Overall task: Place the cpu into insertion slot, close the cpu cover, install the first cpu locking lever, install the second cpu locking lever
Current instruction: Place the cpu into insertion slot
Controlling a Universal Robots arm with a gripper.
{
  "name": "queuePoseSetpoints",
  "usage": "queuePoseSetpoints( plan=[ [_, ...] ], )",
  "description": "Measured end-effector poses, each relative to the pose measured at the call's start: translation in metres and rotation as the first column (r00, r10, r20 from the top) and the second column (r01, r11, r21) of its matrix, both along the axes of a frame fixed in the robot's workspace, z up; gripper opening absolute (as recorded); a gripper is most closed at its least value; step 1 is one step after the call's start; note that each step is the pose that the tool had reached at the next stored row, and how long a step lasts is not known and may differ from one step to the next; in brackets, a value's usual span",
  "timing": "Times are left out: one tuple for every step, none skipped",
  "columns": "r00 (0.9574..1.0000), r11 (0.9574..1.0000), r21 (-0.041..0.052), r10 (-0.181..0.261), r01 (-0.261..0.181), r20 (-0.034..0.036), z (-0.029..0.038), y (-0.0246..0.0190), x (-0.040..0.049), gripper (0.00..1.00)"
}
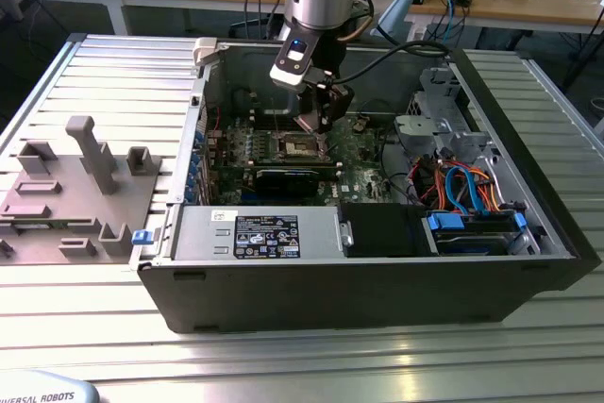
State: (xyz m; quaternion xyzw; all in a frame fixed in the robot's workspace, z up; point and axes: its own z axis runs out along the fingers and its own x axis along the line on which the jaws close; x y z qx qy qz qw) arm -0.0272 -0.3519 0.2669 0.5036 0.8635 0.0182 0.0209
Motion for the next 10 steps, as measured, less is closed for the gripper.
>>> queuePoseSetpoints(
  plan=[
    [1.0, 1.0, 0.0, 0.0, 0.0, 0.0, 0.0, 0.0, 0.0, 0.55],
    [1.0, 1.0, 0.0, -0.001, 0.001, -0.0001, 0.0, 0.0, 0.0, 0.55],
    [1.0, 1.0, 0.0, -0.001, 0.001, 0.0, 0.0, 0.0, 0.0, 0.55],
    [1.0, 1.0, 0.0, -0.001, 0.001, 0.0, -0.0001, 0.0, 0.0, 0.55],
    [1.0, 1.0, 0.0, -0.002, 0.002, 0.0, -0.0001, 0.0, 0.0, 0.55],
    [1.0, 1.0, 0.0, -0.002, 0.002, 0.0, -0.0001, 0.0, 0.0, 0.55],
    [1.0, 1.0, 0.0, -0.003, 0.003, 0.0, -0.0001, 0.0, 0.0, 0.55],
    [1.0, 1.0, 0.0, -0.003, 0.003, 0.0, -0.0001, 0.0, 0.0, 0.55],
    [1.0, 1.0, 0.0, -0.004, 0.004, 0.0, -0.0001, 0.0, 0.0, 0.55],
    [1.0, 1.0, 0.0, -0.004, 0.004, 0.0, -0.0002, 0.0, 0.0, 0.55]
  ],
)
